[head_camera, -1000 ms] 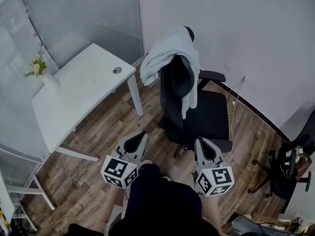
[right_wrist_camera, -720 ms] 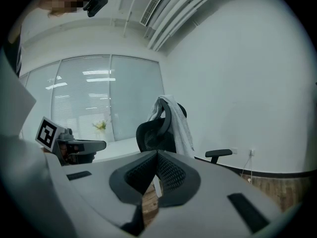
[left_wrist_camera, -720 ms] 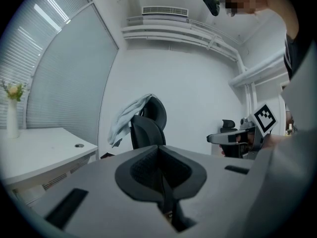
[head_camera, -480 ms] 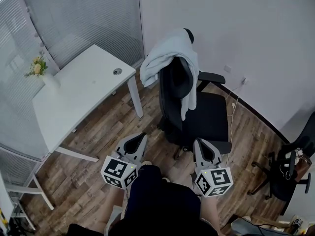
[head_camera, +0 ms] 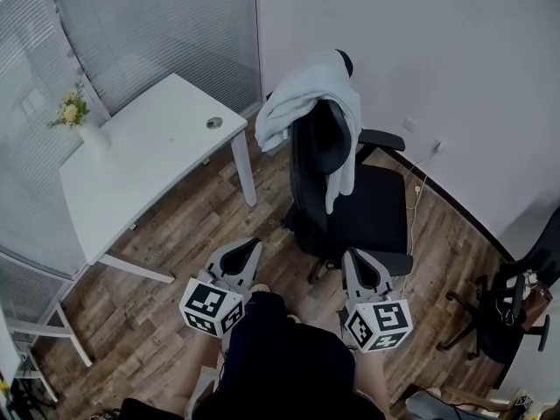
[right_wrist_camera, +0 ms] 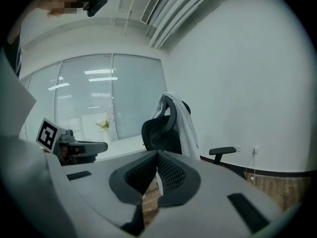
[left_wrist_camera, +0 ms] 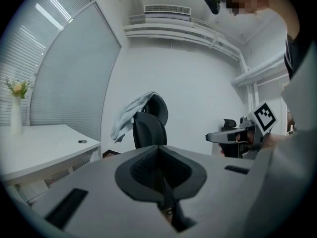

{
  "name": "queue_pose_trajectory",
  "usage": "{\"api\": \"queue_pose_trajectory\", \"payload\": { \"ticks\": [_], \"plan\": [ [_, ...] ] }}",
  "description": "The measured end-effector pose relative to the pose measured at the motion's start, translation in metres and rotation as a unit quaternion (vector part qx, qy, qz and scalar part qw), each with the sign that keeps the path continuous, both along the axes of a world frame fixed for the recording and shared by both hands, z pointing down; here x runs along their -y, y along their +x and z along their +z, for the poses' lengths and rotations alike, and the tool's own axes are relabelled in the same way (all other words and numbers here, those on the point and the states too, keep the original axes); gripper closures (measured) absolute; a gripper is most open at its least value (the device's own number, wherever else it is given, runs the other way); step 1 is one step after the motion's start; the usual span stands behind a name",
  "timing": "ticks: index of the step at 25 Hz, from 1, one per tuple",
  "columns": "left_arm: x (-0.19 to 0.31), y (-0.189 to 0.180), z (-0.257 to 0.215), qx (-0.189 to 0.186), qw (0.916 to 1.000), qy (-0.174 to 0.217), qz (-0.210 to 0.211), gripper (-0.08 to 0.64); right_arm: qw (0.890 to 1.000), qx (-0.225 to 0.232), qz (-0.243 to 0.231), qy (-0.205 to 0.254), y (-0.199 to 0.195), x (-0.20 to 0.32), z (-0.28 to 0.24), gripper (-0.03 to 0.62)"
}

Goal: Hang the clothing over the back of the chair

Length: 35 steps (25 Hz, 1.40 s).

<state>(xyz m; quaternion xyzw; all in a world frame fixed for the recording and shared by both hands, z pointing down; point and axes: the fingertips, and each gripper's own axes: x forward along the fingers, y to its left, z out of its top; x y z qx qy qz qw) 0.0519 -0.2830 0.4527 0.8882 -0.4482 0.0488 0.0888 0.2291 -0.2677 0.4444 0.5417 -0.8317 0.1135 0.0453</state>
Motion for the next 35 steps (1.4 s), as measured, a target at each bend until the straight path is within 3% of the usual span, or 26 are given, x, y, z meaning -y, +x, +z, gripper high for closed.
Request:
{"api": "queue_pose_trajectory", "payload": {
  "ticks": [18, 23, 35],
  "plan": [
    [-0.002, 0.004, -0.002, 0.0, 0.9999, 0.001, 0.011, 0.549, 1.0, 0.003, 0.005, 0.015, -0.003, -0.003, -0.006, 0.563],
    [-0.001, 0.007, -0.004, 0.0, 0.9999, 0.003, 0.015, 0.549, 1.0, -0.022, 0.004, 0.01, -0.003, -0.003, -0.005, 0.565],
    [-0.007, 0.012, -0.006, 0.001, 0.9997, 0.006, 0.022, 0.549, 1.0, -0.024, 0.005, 0.014, -0.002, -0.008, -0.008, 0.565]
  ]
}}
